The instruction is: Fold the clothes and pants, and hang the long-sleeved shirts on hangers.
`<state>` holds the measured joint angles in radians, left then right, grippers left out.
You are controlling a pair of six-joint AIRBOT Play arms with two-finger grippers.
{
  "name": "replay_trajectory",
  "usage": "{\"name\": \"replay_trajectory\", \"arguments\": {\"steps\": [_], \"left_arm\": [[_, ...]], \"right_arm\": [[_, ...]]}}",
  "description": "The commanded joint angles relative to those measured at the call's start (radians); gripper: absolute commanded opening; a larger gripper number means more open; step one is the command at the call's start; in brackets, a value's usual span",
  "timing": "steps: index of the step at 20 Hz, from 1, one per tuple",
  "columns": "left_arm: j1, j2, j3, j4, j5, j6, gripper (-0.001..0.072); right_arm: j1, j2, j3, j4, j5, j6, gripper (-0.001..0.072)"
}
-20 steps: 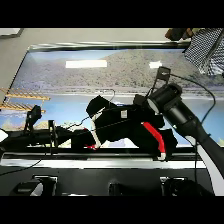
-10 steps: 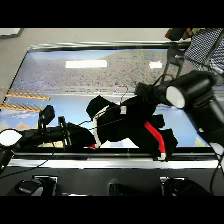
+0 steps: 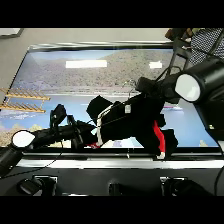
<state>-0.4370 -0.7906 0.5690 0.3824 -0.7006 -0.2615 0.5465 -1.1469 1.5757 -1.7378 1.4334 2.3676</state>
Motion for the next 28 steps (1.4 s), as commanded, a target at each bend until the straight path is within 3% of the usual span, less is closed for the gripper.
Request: {"name": "replay_trajectory", "arguments": {"steps": [1,5,19,28], "left_arm": [[-0.067,-0.030,0.001,-0.051,0.097,0.000,0.0024],[-0.107,-0.067,0.001,-0.051,0.160,-0.038,0.0024],[-0.148,-0.159,0.062,-0.051,0.118,-0.029,0.0024],[-0.169,-0.161,0.100,-0.129,0.124,0.031,0.0024]], "right_arm": [[0.001,-0.037,0.005,0.005,0.008,-0.001,0.0047],[0.002,-0.038,0.005,0.007,0.021,-0.005,0.0047],[0.119,0.007,0.006,-0.106,0.052,0.018,0.0046],[0.119,-0.018,0.003,-0.113,0.060,-0.001,0.0048]]}}
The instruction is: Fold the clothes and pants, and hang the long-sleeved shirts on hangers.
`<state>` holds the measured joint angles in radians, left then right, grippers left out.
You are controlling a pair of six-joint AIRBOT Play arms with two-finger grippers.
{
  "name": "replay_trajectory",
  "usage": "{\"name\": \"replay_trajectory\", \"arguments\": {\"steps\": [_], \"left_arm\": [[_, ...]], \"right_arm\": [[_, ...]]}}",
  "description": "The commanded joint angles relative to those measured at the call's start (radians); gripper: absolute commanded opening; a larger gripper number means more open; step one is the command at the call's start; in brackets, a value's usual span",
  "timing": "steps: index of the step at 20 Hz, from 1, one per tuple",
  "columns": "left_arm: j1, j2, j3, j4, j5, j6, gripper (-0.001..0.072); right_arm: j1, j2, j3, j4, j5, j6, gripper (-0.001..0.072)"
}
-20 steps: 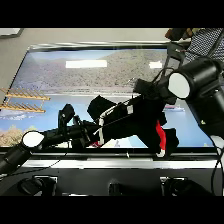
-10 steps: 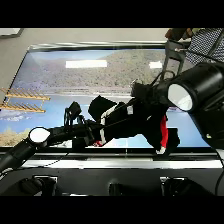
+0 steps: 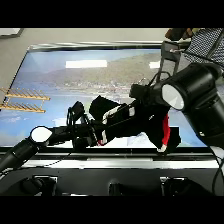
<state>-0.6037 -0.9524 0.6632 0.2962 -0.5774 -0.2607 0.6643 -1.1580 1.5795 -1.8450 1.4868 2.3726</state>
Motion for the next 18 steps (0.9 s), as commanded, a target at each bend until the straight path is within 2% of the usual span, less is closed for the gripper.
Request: {"name": "replay_trajectory", "arguments": {"steps": [1,3,5,6,8,12,13,14,15,16,17,18], "left_arm": [[-0.003,0.000,0.006,-0.047,0.001,0.030,0.0024],[-0.003,0.000,0.006,-0.047,0.002,0.030,0.0024],[-0.003,0.000,0.006,-0.047,0.002,0.030,0.0024],[-0.003,0.000,0.006,-0.047,0.002,0.030,0.0024],[-0.003,0.000,0.006,-0.047,0.002,0.030,0.0024],[-0.003,0.000,0.006,-0.046,0.003,0.031,0.0024],[-0.003,0.000,0.006,-0.046,0.003,0.031,0.0024],[-0.003,0.000,0.006,-0.047,0.003,0.030,0.0024],[-0.003,0.000,0.006,-0.046,0.003,0.031,0.0024],[-0.003,0.000,0.006,-0.046,0.004,0.031,0.0024],[-0.003,0.000,0.006,-0.046,0.004,0.031,0.0024],[-0.003,0.000,0.006,-0.046,0.005,0.031,0.0024]], "right_arm": [[0.001,-0.006,-0.001,-0.009,0.007,-0.009,0.0056],[0.001,-0.006,-0.001,-0.008,0.008,-0.025,0.0196],[0.001,-0.003,0.000,-0.006,0.035,-0.032,0.0427],[0.001,0.004,0.000,-0.008,0.053,-0.034,0.0459],[0.001,0.027,0.000,-0.008,0.069,-0.054,0.0497],[-0.005,0.117,0.000,-0.065,0.084,-0.058,0.0506],[-0.026,0.145,0.000,-0.111,0.094,-0.047,0.0506],[-0.084,0.177,0.000,-0.145,0.105,-0.016,0.0537],[-0.171,0.203,0.000,-0.135,0.102,-0.014,0.0547],[-0.295,0.219,0.000,-0.080,0.098,-0.053,0.0553],[-0.423,0.220,0.000,0.031,0.090,-0.154,0.0559],[-0.559,0.204,0.000,0.200,0.069,-0.352,0.0552]]}}
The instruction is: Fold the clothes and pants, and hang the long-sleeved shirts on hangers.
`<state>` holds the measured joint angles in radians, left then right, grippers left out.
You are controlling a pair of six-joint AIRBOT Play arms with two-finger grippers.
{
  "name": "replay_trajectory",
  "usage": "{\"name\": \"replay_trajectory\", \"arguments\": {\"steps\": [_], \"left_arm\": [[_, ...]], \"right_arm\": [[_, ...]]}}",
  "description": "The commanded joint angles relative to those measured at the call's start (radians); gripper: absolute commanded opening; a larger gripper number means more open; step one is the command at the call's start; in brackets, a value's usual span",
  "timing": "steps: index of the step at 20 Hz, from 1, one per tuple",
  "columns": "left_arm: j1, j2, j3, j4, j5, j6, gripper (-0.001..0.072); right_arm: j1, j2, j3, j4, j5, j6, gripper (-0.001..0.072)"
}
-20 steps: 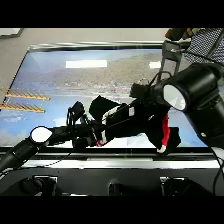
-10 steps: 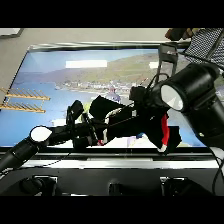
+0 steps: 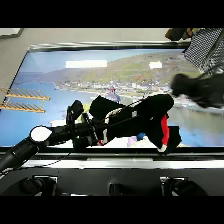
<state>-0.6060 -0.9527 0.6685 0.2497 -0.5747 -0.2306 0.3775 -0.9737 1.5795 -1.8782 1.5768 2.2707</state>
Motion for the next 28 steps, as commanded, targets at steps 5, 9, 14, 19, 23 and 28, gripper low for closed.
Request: {"name": "replay_trajectory", "arguments": {"steps": [5,9,14,19,23,28], "left_arm": [[0.000,0.000,0.000,0.000,0.027,0.000,0.0024],[0.000,0.000,0.000,0.000,0.026,-0.001,0.0025],[0.000,0.000,0.000,0.000,0.026,-0.001,0.0025],[0.000,-0.001,0.000,0.000,0.026,-0.004,0.0025],[0.000,-0.001,0.000,0.000,0.026,-0.004,0.0025],[0.000,-0.001,0.000,0.000,0.026,-0.004,0.0024]], "right_arm": [[-0.459,-0.107,0.000,0.575,0.057,-1.366,0.0617],[-0.395,-0.229,0.000,0.620,0.077,-1.700,0.0616],[-0.312,-0.341,0.000,0.647,0.010,-1.944,0.0615],[-0.305,-0.340,0.000,0.672,-0.076,-1.961,0.0613],[-0.305,-0.340,0.000,0.748,-0.076,-1.961,0.0572],[-0.306,-0.344,0.000,0.777,-0.077,-2.029,0.0522]]}}
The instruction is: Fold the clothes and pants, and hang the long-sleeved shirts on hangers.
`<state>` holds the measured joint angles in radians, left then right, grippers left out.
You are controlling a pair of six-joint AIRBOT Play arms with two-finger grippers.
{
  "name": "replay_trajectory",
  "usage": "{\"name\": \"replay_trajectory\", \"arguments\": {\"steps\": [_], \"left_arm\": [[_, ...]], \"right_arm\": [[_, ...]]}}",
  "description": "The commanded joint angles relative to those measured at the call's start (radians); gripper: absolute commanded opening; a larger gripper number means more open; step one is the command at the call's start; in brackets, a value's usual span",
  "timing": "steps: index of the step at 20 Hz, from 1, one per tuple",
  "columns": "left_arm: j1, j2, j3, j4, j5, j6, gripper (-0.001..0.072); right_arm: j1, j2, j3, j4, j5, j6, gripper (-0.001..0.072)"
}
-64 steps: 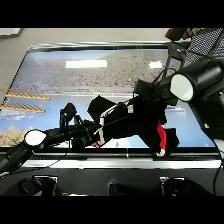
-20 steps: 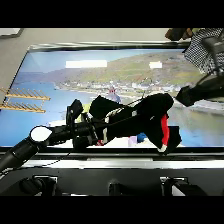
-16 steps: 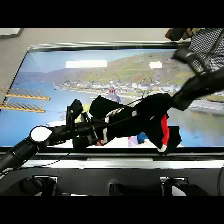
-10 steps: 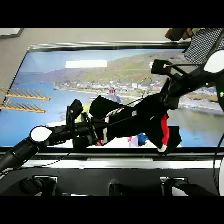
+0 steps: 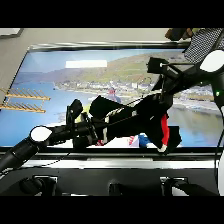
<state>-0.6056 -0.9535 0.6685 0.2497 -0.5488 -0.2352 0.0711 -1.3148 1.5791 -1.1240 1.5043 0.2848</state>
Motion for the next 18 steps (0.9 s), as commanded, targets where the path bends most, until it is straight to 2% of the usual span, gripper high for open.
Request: {"name": "replay_trajectory", "arguments": {"steps": [1,4,5,8,9,10,14,15,16,18], "left_arm": [[0.000,0.000,0.000,0.000,0.000,0.000,0.0025],[0.000,0.000,0.000,0.000,0.000,0.000,0.0025],[0.000,0.000,0.000,0.000,0.000,0.000,0.0025],[0.000,0.000,0.000,0.000,0.000,0.000,0.0025],[0.000,0.000,0.000,0.000,0.000,0.000,0.0025],[0.000,0.000,0.000,0.000,0.000,0.000,0.0025],[0.000,0.000,0.000,0.000,0.000,0.000,0.0036],[0.001,0.000,0.000,0.000,0.000,0.000,0.0100],[0.002,0.000,0.000,0.000,0.002,-0.013,0.0225],[0.010,0.000,0.000,0.001,0.041,-0.102,0.0399]], "right_arm": [[0.001,-0.009,0.000,0.024,-0.004,-0.044,0.0522],[0.001,-0.048,0.000,0.024,0.003,-0.043,0.0521],[0.001,-0.060,0.000,0.025,0.010,-0.043,0.0490],[0.001,-0.067,0.000,0.024,0.055,-0.071,0.0256],[0.001,-0.063,0.000,0.024,0.075,-0.085,0.0124],[0.001,-0.058,0.000,0.023,0.091,-0.089,0.0047],[0.001,-0.012,0.000,0.010,0.095,-0.083,0.0044],[0.001,0.003,0.000,0.000,0.094,-0.070,0.0043],[0.001,0.019,0.000,-0.015,0.093,-0.050,0.0042],[0.001,0.048,0.000,-0.041,0.095,0.002,0.0041]]}}
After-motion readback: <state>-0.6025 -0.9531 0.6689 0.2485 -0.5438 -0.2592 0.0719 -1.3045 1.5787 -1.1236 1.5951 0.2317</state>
